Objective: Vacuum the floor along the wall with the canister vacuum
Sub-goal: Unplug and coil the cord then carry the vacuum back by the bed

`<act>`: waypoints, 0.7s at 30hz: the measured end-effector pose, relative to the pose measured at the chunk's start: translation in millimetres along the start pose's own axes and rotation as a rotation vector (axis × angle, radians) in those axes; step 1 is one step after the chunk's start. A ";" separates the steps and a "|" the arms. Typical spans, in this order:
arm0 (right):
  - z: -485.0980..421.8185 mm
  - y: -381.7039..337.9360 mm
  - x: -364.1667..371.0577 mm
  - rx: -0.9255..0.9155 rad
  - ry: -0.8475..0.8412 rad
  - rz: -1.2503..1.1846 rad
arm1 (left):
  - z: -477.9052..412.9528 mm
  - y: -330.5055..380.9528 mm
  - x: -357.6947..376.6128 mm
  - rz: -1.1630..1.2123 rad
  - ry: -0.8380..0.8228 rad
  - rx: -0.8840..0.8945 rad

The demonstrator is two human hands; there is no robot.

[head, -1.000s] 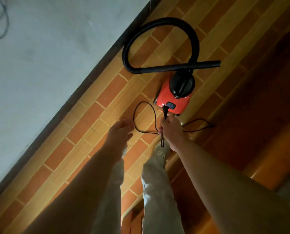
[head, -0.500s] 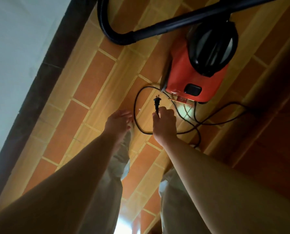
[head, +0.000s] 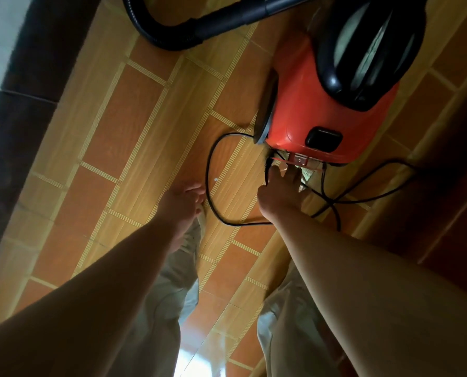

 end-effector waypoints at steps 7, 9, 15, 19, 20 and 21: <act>-5.1 -5.9 5.4 -0.062 0.139 0.050 | -12.5 -12.0 -2.3 0.006 0.024 -0.029; -3.1 -10.3 7.4 -0.130 0.193 0.018 | -17.3 -13.9 -2.6 0.010 0.025 -0.031; 11.6 -23.8 13.5 -0.133 0.088 -0.367 | -24.1 -9.9 -7.7 0.019 0.048 -0.018; 24.6 -38.3 11.3 -0.028 0.045 -0.686 | -29.2 -1.9 -20.7 -0.044 0.118 0.006; 26.6 -44.4 11.5 -0.037 0.038 -0.692 | -31.1 0.7 -24.8 -0.068 0.132 0.024; 28.2 -50.5 11.6 -0.063 0.037 -0.677 | -33.0 3.2 -28.6 -0.094 0.138 0.038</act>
Point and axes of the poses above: each hand's wrist, its own z-axis away from the middle knuckle, its own x-axis out of the palm, y = z × x, the point moved 6 cm from there along -z, towards the middle knuckle, and after that the axes turned 10 degrees about x, right-handed, at the moved point
